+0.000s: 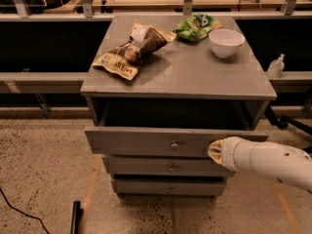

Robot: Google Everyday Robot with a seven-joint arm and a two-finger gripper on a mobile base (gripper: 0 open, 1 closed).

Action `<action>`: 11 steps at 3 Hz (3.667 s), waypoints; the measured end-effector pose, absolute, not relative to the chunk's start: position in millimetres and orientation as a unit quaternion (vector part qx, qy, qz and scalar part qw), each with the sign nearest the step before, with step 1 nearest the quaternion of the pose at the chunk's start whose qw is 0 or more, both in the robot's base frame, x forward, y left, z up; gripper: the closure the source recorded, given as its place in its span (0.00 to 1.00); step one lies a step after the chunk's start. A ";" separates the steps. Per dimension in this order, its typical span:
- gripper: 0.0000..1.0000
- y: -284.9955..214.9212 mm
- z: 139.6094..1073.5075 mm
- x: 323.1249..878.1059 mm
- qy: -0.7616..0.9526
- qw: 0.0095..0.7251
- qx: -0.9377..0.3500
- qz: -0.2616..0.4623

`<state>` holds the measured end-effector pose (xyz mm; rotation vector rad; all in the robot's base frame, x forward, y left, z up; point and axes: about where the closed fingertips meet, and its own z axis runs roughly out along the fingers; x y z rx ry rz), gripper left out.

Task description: Close top drawer

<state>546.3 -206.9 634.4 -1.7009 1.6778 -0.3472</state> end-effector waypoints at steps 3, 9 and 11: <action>1.00 -221.8 631.1 579.5 0.638 0.363 -0.656 -0.174; 1.00 -190.5 837.8 541.7 0.604 0.441 -0.650 -0.130; 0.82 -185.4 896.1 560.3 0.556 0.474 -0.657 -0.186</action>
Offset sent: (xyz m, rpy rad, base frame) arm 0.0400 -0.0155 -0.0042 -0.0513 -0.0581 -0.0120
